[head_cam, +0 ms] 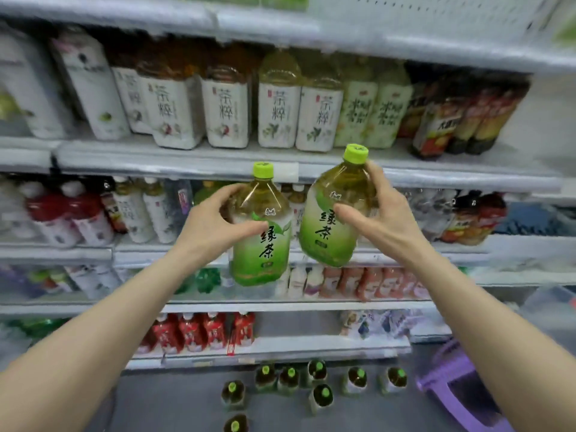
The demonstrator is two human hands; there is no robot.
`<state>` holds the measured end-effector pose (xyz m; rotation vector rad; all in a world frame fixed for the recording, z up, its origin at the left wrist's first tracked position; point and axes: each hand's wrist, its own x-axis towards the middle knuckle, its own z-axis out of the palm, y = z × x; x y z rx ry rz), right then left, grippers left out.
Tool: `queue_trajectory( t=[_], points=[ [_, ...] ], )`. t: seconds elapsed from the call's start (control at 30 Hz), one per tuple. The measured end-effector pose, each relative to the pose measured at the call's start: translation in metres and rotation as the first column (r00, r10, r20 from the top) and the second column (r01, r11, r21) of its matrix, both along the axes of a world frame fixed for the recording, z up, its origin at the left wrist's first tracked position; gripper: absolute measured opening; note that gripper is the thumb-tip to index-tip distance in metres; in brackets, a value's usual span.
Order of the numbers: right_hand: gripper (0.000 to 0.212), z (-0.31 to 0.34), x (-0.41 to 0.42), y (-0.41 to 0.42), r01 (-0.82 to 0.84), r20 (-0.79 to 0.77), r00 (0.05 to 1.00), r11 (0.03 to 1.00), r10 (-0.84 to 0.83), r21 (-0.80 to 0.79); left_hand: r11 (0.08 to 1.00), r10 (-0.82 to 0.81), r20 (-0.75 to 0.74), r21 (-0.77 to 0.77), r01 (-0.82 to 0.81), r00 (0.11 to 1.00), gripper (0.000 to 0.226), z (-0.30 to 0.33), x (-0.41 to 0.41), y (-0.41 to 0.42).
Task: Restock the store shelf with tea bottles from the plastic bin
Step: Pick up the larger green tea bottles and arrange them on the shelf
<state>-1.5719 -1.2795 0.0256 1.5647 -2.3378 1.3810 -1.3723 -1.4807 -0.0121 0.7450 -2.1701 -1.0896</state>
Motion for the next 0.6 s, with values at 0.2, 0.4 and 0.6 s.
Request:
queue_trajectory(
  t=[0.2, 0.4, 0.6],
  points=[
    [0.069, 0.104, -0.004, -0.019, -0.072, -0.063, 0.996, 0.995, 0.068, -0.069, 0.999, -0.036, -0.172, -0.009, 0.035, 0.984, 0.073, 0.092, 0.005, -0.02],
    [0.069, 0.202, -0.019, -0.046, -0.14, -0.147, 0.982, 0.977, 0.117, -0.159, 0.997, -0.073, -0.292, -0.052, 0.06, 0.954, 0.076, 0.176, -0.006, -0.04],
    [0.066, 0.284, -0.074, -0.08, -0.141, -0.17, 0.981, 0.952, 0.097, -0.271, 0.995, -0.055, -0.366, -0.099, 0.02, 0.929, 0.082, 0.249, -0.036, -0.049]
  ],
)
